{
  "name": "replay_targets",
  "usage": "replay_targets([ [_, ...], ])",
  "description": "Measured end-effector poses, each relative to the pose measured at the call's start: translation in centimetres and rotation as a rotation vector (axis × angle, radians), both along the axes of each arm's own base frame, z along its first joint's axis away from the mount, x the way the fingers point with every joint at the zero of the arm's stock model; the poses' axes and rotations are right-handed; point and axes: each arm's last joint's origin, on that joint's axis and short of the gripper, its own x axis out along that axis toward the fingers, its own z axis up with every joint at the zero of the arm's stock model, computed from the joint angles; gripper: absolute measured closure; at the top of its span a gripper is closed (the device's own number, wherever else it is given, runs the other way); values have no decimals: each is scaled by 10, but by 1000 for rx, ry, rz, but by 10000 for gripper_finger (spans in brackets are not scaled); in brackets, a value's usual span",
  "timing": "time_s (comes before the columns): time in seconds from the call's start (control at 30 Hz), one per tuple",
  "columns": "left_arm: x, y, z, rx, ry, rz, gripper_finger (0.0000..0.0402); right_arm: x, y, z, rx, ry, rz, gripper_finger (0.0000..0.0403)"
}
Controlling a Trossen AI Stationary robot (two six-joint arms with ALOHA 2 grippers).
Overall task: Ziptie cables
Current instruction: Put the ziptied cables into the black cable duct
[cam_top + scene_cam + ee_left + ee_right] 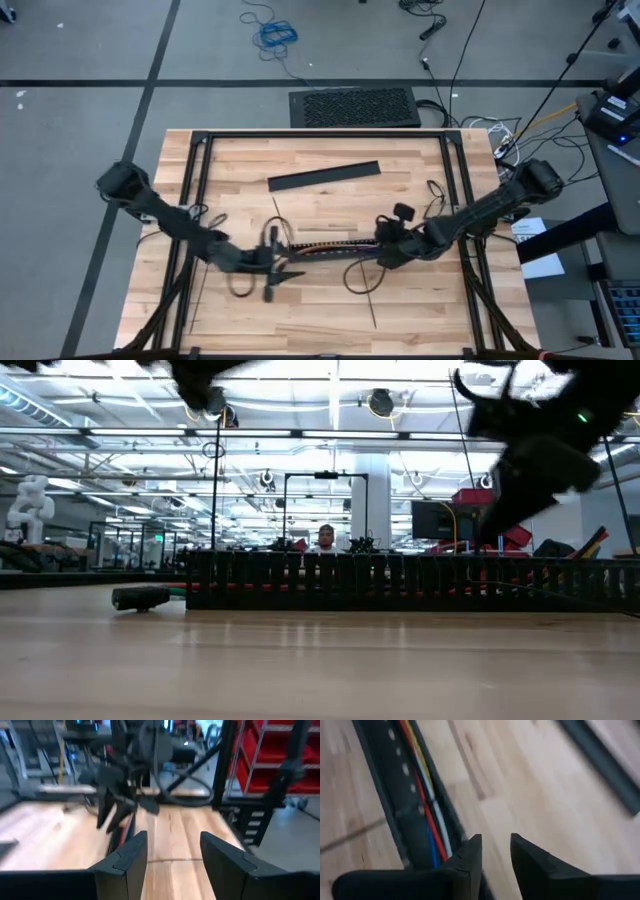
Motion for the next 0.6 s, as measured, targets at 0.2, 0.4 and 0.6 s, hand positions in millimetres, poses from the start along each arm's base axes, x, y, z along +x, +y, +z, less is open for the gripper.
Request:
replay_targets([
  [0.2,66,-4,-25,-27,79,-76,222,-21,1,-17,49,0,-57,324],
  [0.4,120,6,-40,-77,167,-49,222,-34,15,-9,109,-1,12,330],
  [0.6,143,23,-56,-150,260,-1,222,-51,32,11,183,-64,75,331],
])
